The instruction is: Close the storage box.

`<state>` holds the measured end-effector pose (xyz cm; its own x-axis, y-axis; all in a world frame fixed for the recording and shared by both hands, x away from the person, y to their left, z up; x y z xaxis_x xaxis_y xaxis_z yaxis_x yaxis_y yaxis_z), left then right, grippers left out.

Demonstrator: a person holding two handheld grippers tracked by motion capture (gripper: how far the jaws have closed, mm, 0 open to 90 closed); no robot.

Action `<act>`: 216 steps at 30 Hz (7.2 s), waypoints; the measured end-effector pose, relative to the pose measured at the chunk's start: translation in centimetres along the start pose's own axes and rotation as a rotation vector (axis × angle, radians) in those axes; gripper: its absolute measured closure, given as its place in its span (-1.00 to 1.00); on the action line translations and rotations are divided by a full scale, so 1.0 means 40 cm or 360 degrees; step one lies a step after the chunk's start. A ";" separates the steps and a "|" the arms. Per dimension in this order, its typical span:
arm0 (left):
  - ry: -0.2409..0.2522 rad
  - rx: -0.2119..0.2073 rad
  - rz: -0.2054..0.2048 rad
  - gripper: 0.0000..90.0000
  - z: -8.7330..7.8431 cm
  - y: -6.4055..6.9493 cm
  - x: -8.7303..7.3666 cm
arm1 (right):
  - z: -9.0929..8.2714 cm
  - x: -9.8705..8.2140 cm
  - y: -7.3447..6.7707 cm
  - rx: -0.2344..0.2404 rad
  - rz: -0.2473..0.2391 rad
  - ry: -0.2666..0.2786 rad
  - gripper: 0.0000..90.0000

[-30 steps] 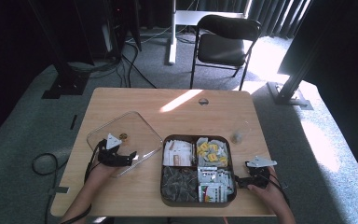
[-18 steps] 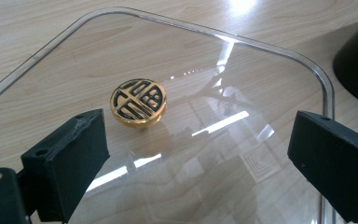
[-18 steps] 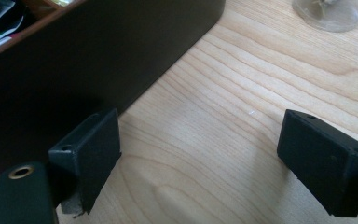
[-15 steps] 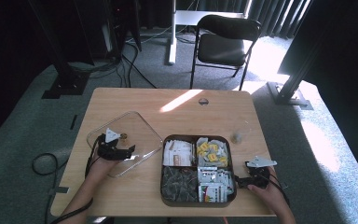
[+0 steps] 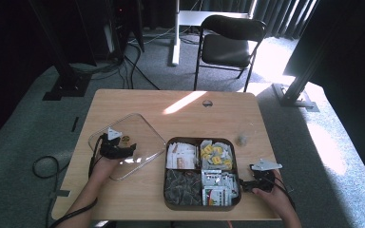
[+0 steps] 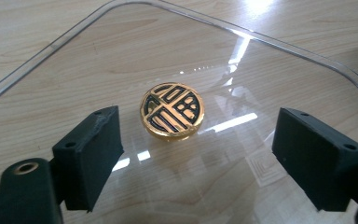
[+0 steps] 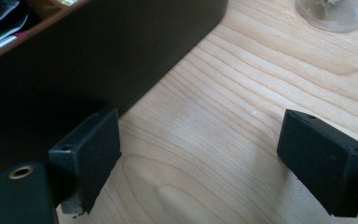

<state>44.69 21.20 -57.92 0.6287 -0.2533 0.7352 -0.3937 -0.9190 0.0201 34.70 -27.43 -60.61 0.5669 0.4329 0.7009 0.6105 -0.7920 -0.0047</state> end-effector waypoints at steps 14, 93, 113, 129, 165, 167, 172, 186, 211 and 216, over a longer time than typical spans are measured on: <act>0.0010 0.0009 -0.0004 -0.09 0.026 -0.010 0.017 | 0.000 0.000 0.000 0.0002 -0.0001 0.0000 -0.72; 0.0096 -0.0300 0.0388 0.32 -0.125 0.202 0.184 | 0.000 0.000 0.000 0.0001 -0.0001 0.0000 -0.72; 0.0117 -0.0507 0.0618 0.32 -0.141 0.394 0.208 | 0.000 0.000 0.000 0.0000 -0.0004 0.0001 -0.72; 0.0093 -0.0642 0.0733 0.32 -0.120 0.531 0.185 | 0.000 0.000 0.000 0.0001 -0.0005 0.0003 -0.72; -0.0029 -0.0743 0.0870 0.32 -0.052 0.716 0.121 | 0.000 0.000 0.000 0.0002 0.0000 0.0001 -0.72; -0.0036 -0.0754 0.0872 0.31 -0.051 0.717 0.119 | 0.000 0.000 0.000 0.0002 0.0000 0.0001 -0.72; -0.0040 -0.0768 0.0851 0.31 -0.047 0.713 0.112 | 0.000 0.000 0.000 0.0002 0.0000 0.0001 -0.72; 0.0007 -0.0789 0.0874 0.31 -0.034 0.713 0.110 | 0.000 0.000 0.000 0.0002 -0.0001 0.0001 -0.72; -0.0008 -0.0829 0.0705 -0.21 -0.074 0.646 0.130 | 0.000 0.000 0.000 0.0002 0.0000 0.0001 -0.72; -0.0021 -0.0837 0.0659 -0.30 -0.075 0.625 0.128 | 0.000 0.000 0.000 0.0002 0.0000 0.0001 -0.72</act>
<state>36.04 -2.17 -51.61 0.3622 -0.5600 0.7451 -0.8766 -0.4765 0.0680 34.69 -27.42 -60.60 0.5668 0.4326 0.7011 0.6111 -0.7915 -0.0056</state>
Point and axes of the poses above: each handheld gripper's, and its own axes: z roughly forward along the jaws, x roughly out of its top, y roughly to its right, the point moved 8 cm from there along z, roughly forward along the jaws, and after that the axes turned 2 degrees about -y, right-handed, at the moved point
